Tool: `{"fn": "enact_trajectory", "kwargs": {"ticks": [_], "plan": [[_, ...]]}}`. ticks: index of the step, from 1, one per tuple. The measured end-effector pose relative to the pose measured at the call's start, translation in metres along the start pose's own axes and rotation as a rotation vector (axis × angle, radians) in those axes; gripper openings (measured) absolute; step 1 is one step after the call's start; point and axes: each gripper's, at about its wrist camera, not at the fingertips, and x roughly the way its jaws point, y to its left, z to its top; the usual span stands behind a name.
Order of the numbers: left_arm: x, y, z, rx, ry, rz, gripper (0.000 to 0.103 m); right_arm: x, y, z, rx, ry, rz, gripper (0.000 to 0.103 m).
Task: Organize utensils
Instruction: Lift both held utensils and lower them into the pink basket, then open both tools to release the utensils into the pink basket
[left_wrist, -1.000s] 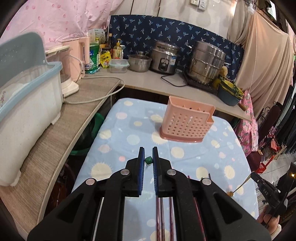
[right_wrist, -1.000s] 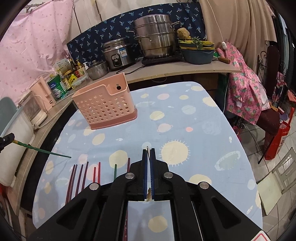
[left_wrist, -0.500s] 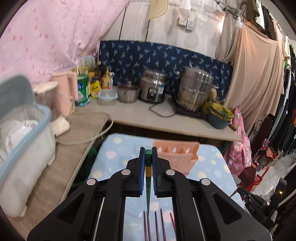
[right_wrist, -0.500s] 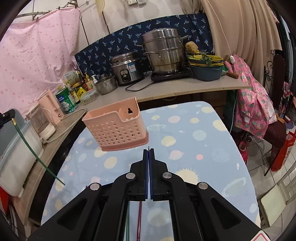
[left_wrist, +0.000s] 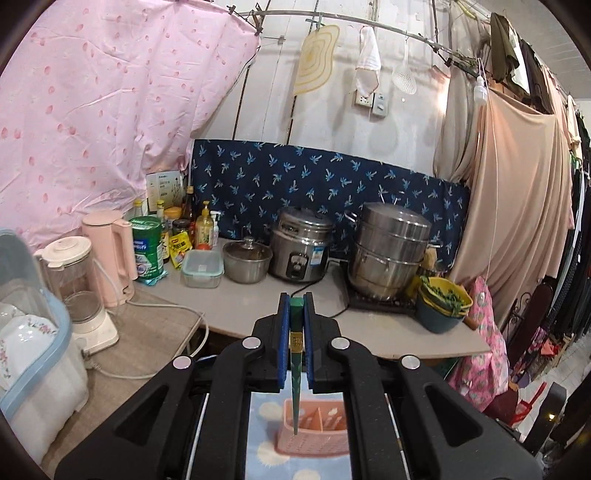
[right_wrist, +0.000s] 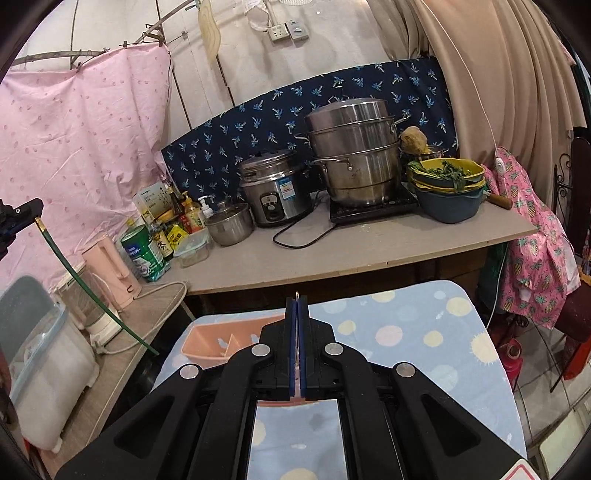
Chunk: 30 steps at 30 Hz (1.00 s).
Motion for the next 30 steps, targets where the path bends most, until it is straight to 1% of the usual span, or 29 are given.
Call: {"fn": "enact_trajectory", "kwargs": {"ticks": [3,5,10,18,22,23,25,26,27,29,30], "plan": [[0.022,-0.003,0.0,-0.009,0.003,-0.005,0.007,0.018,0.004,0.008,-0.015,0.0,-0.013,0.002],[0.036,-0.006,-0.004,-0.01,0.022,-0.003,0.007,0.032,0.003,0.009,-0.013,0.01,-0.016,0.002],[0.071,-0.006,-0.024,-0.002,0.075,0.014,0.007,0.059,-0.004,0.004,-0.003,0.047,-0.027,0.002],[0.099,0.002,-0.052,-0.009,0.139,0.032,0.007,0.093,-0.008,-0.011,-0.013,0.097,-0.04,0.002],[0.103,0.003,-0.059,0.002,0.15,0.043,0.007,0.098,-0.008,-0.015,-0.012,0.104,-0.041,0.004],[0.102,0.004,-0.06,0.005,0.151,0.046,0.009,0.097,-0.008,-0.015,-0.01,0.102,-0.041,0.007],[0.1,0.006,-0.061,0.01,0.154,0.05,0.02,0.091,-0.007,-0.017,-0.009,0.091,-0.043,0.012],[0.098,0.006,-0.062,0.01,0.153,0.055,0.03,0.087,-0.007,-0.017,-0.004,0.084,-0.041,0.017],[0.095,0.007,-0.063,0.01,0.151,0.059,0.039,0.083,-0.008,-0.017,0.0,0.079,-0.039,0.022],[0.087,0.009,-0.065,0.012,0.153,0.062,0.044,0.072,-0.007,-0.017,0.003,0.068,-0.032,0.027],[0.083,0.01,-0.067,0.013,0.158,0.064,0.052,0.066,-0.007,-0.018,0.002,0.063,-0.031,0.029]]}}
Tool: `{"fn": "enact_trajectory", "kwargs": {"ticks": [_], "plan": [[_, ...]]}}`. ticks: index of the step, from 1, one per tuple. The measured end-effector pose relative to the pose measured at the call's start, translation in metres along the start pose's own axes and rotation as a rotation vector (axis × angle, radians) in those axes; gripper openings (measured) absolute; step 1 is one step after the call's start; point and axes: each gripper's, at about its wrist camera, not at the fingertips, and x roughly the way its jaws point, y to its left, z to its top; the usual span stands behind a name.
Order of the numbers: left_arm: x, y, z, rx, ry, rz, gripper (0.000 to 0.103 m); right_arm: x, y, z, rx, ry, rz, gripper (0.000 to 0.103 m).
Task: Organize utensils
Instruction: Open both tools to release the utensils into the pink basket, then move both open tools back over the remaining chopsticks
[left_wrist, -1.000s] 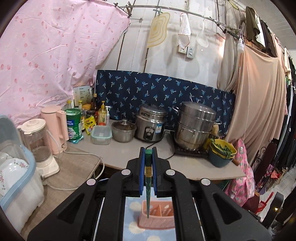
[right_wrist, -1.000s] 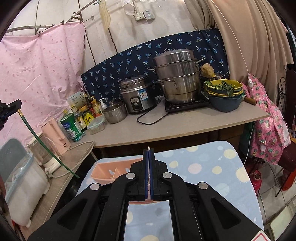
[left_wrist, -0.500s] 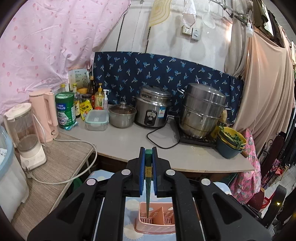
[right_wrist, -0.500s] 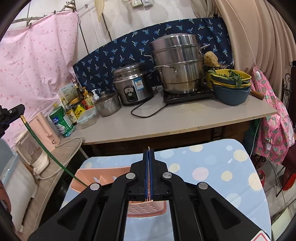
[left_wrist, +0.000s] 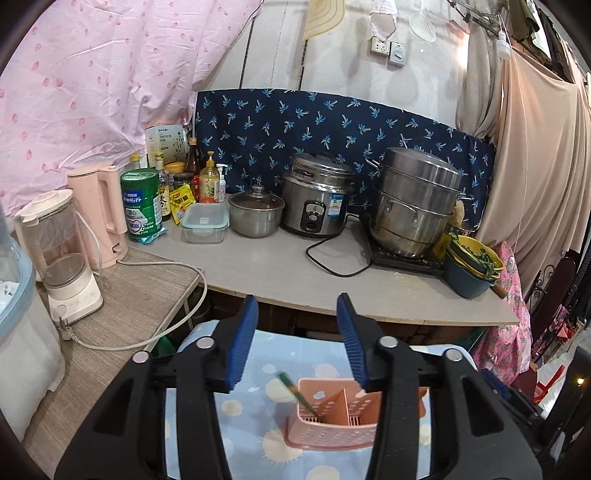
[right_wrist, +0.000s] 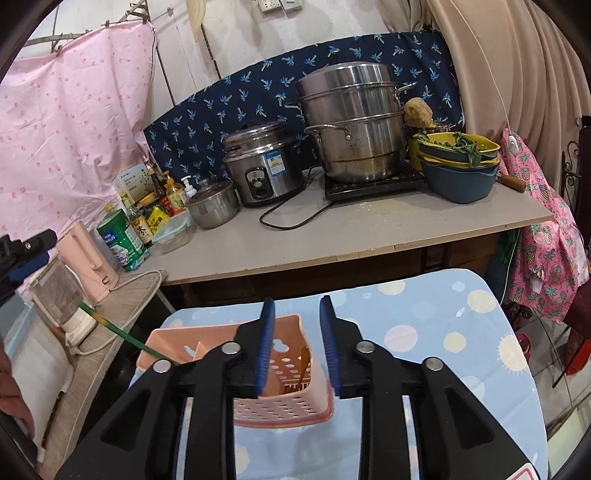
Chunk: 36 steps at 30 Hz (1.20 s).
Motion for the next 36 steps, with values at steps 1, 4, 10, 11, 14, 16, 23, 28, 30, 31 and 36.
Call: {"fn": "enact_trajectory", "kwargs": {"ticks": [1,4,10,11,14,16,23,28,30,31,36], "plan": [[-0.004,0.0,-0.002,0.001,0.004,0.002,0.055,-0.007,0.0,-0.002,0.0,-0.006,0.001,0.03],[-0.021,0.003,-0.015,0.019,0.022,0.004,0.061,-0.032,-0.001,-0.01,0.006,-0.016,0.01,0.037],[-0.06,0.011,-0.054,0.05,0.071,-0.002,0.065,-0.082,-0.002,-0.045,0.009,-0.009,0.011,0.042],[-0.066,0.012,-0.062,0.055,0.078,-0.007,0.065,-0.09,-0.003,-0.052,0.007,-0.005,0.008,0.042],[-0.084,0.015,-0.089,0.081,0.11,-0.001,0.065,-0.112,-0.005,-0.078,-0.002,0.02,-0.003,0.043],[-0.094,0.019,-0.107,0.089,0.131,0.01,0.065,-0.126,-0.006,-0.096,-0.004,0.037,-0.009,0.043],[-0.127,0.032,-0.174,0.083,0.218,0.007,0.065,-0.163,-0.008,-0.16,-0.043,0.11,-0.042,0.043],[-0.139,0.04,-0.217,0.102,0.281,0.034,0.065,-0.178,-0.011,-0.202,-0.074,0.168,-0.072,0.043],[-0.143,0.045,-0.235,0.085,0.314,0.035,0.065,-0.182,-0.012,-0.217,-0.076,0.19,-0.076,0.043],[-0.144,0.047,-0.242,0.077,0.329,0.036,0.065,-0.184,-0.013,-0.223,-0.078,0.198,-0.08,0.043],[-0.152,0.052,-0.28,0.079,0.394,0.047,0.065,-0.188,-0.015,-0.256,-0.077,0.253,-0.089,0.043]]}}
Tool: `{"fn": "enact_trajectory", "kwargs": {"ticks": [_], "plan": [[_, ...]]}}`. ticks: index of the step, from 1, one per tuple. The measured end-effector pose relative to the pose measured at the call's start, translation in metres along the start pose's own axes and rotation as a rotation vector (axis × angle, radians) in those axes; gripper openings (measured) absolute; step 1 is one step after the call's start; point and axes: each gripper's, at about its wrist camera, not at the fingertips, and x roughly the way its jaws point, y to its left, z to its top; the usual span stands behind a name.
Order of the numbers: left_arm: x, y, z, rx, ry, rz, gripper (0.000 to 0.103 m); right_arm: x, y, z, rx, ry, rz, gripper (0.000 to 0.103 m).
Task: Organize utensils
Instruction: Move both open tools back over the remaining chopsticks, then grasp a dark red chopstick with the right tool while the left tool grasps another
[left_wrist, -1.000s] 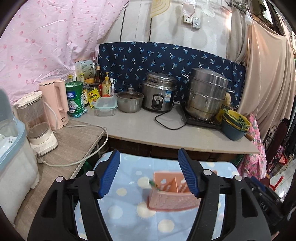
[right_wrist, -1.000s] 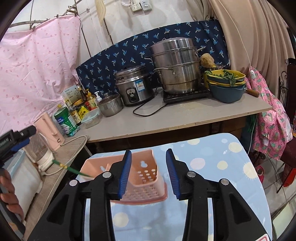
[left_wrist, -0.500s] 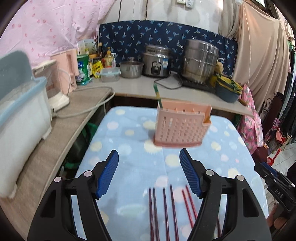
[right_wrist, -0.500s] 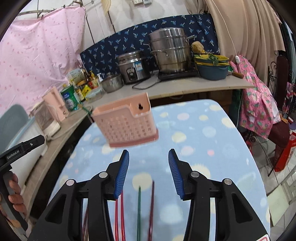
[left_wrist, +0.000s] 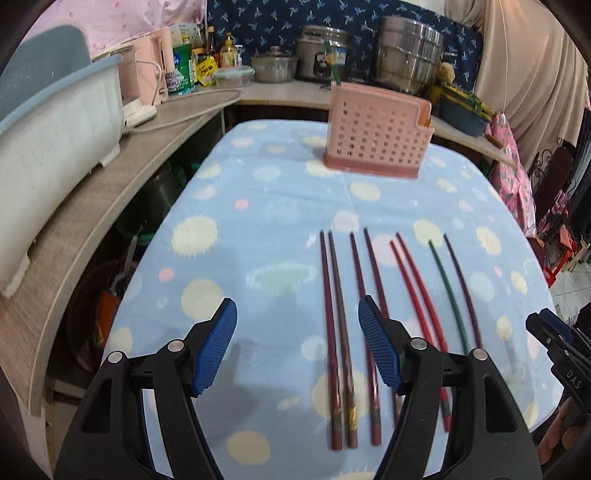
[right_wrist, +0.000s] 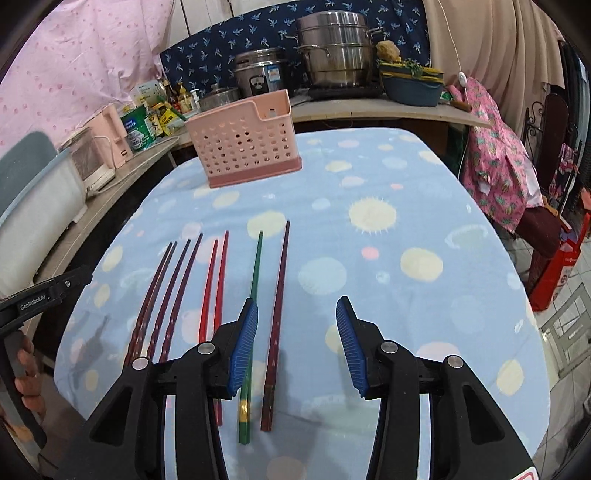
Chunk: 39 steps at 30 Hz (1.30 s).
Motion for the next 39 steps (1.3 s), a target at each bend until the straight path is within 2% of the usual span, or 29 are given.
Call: {"fn": "enact_trajectory", "kwargs": {"ticks": [10,15,26,30,39], "plan": [[0.007,0.001,-0.037,-0.008,0.061,-0.002,0.065,0.015,0.013,-0.042,-0.029,0.061,-0.007,0.042],[0.009,0.002,-0.046,-0.008,0.08,-0.003,0.065,0.021,0.022,-0.049,-0.047,0.086,-0.003,0.027],[0.014,0.002,-0.059,-0.003,0.108,-0.008,0.065,0.025,0.02,-0.059,-0.046,0.111,-0.015,0.01],[0.013,-0.001,-0.061,0.005,0.111,-0.012,0.065,0.022,0.018,-0.063,-0.043,0.109,-0.018,0.007],[0.014,-0.005,-0.071,0.019,0.127,-0.007,0.065,0.013,0.014,-0.071,-0.043,0.102,-0.024,0.007]]}}
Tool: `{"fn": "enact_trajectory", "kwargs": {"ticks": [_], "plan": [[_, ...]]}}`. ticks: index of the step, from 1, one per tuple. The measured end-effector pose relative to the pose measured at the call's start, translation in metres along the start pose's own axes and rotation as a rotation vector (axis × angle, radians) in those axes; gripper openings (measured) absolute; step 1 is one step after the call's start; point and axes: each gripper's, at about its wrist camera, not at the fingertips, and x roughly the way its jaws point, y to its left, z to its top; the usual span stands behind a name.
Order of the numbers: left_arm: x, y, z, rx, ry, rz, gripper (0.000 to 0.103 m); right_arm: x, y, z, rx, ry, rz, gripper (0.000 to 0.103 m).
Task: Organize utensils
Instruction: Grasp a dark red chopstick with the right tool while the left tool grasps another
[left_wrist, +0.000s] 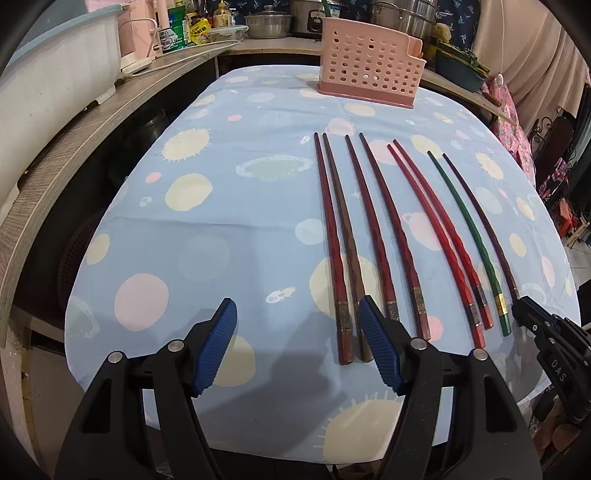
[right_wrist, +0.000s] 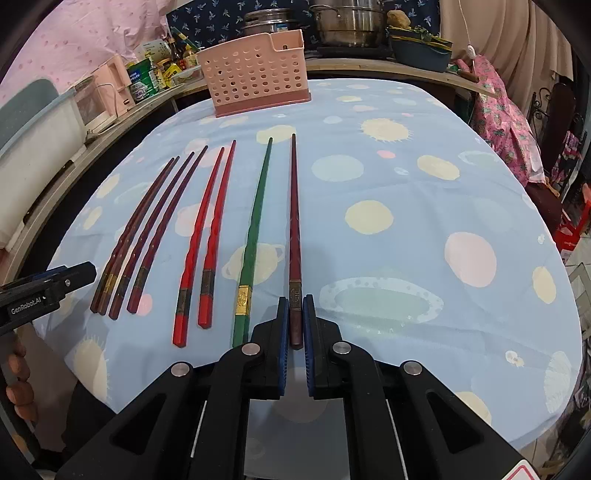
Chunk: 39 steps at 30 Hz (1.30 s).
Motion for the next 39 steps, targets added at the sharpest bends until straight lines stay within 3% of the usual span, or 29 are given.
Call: {"fn": "enact_trajectory", "kwargs": {"ticks": [28,34,39], "plan": [[0.013,-0.001,-0.01,0.019,0.028,0.025,0.063,-0.004,-0.004,-0.006,0.007,-0.003,0.0,0.007],[0.012,-0.001,-0.009,0.016,0.024,0.031,0.051,-0.004,-0.004,-0.006,0.008,-0.003,0.0,0.007],[0.012,-0.001,-0.008,0.019,0.023,0.022,0.031,-0.004,-0.004,-0.006,0.008,-0.003,0.001,0.007]]}}
